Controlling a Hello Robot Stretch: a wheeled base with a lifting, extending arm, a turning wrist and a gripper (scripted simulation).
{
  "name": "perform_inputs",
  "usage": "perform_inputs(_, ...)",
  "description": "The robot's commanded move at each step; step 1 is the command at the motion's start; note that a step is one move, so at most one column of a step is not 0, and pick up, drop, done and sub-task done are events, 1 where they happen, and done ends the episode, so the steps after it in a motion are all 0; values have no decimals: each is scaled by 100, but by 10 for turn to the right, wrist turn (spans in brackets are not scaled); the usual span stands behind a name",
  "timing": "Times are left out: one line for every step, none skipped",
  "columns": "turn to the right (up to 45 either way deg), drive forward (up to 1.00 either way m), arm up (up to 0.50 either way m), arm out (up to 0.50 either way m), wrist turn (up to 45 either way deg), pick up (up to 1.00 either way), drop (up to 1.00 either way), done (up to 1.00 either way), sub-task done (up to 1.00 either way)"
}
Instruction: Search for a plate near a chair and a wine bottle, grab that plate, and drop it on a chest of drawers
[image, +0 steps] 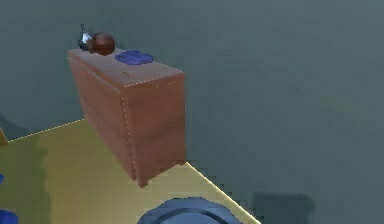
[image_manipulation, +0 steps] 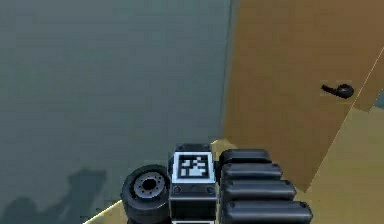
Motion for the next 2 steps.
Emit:
perform_inputs(-90,0,0,0,0,0,0,0,0)
perform_inputs(0,75,0,0,0,0,0,0,0)
